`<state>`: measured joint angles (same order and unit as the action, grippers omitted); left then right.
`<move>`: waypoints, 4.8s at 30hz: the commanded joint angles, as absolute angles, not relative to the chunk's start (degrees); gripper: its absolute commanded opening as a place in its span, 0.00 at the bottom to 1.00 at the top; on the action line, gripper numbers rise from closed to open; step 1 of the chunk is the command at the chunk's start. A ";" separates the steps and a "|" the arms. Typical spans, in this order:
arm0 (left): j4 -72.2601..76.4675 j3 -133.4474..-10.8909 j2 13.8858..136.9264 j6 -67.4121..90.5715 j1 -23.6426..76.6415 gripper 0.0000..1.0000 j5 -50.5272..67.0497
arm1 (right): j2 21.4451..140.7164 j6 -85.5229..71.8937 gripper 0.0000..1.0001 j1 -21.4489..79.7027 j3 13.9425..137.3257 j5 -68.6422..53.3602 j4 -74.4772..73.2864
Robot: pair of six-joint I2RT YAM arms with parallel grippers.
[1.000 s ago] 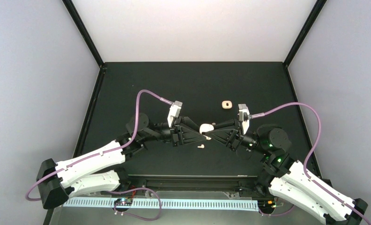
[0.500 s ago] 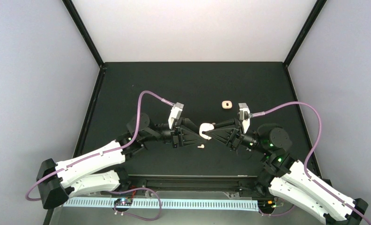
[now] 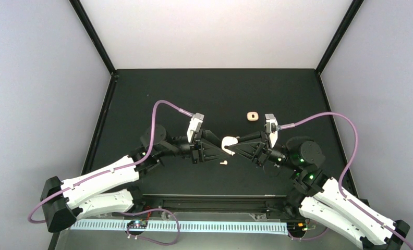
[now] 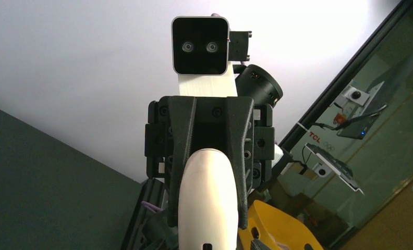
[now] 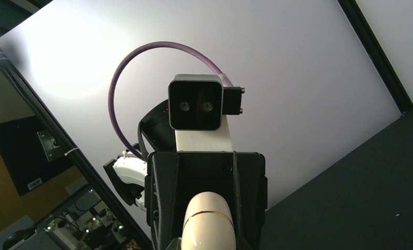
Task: Insert the wireless bluetooth earbuds into the charging case
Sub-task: Pick up the charging case at the center of the board, then open the charging case.
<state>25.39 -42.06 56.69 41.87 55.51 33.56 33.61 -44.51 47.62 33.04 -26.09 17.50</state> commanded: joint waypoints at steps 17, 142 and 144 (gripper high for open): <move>26.06 -44.68 56.73 39.74 55.11 0.13 32.71 | 33.95 -44.70 0.25 47.99 36.39 -25.30 13.78; 32.62 -39.70 52.69 44.84 53.17 0.01 33.06 | 32.38 -40.67 0.47 47.97 41.48 -13.60 -8.82; 32.33 -39.48 52.37 44.73 53.17 0.02 32.84 | 32.08 -40.84 0.47 47.96 41.27 -13.20 -8.97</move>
<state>29.98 -39.20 54.30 44.71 52.93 30.76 32.38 -40.99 47.94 41.36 -17.50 -6.37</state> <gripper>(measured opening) 0.200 0.475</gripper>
